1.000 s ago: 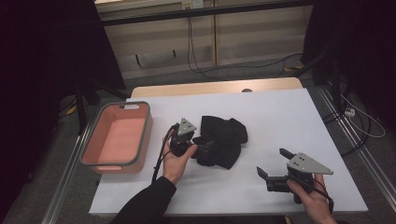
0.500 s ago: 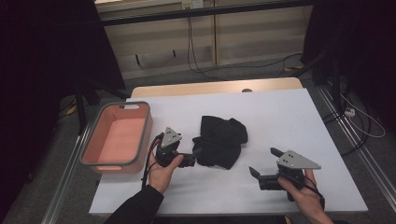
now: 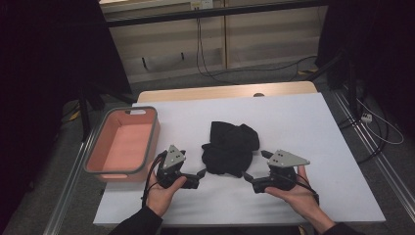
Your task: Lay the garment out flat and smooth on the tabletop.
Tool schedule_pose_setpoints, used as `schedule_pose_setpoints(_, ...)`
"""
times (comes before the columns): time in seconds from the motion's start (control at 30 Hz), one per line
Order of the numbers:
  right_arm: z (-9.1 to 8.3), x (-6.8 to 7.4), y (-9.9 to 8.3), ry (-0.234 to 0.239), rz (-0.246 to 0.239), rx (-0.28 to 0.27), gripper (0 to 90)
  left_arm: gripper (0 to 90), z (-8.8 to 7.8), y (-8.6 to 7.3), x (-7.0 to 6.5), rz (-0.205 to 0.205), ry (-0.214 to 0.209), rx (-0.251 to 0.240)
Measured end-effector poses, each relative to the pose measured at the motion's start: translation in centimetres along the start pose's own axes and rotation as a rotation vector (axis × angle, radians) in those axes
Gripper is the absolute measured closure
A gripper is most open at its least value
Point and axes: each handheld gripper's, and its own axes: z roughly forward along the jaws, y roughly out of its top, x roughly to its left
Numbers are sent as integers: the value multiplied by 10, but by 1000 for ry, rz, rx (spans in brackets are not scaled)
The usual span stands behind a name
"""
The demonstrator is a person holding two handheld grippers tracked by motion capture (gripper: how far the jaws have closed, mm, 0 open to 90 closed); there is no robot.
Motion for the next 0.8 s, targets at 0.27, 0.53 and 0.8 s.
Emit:
schedule_pose_setpoints(0.27,30,7,2,64,-50,97,199,59,7,-3,-4,18,-23,13)
schedule_pose_setpoints(0.53,48,8,9,55,-120,216,302,55,14,-5,-5,15,-31,42)
schedule_pose_setpoints(0.8,58,6,3,29,-148,310,287,60,21,-6,-7,18,-55,65)
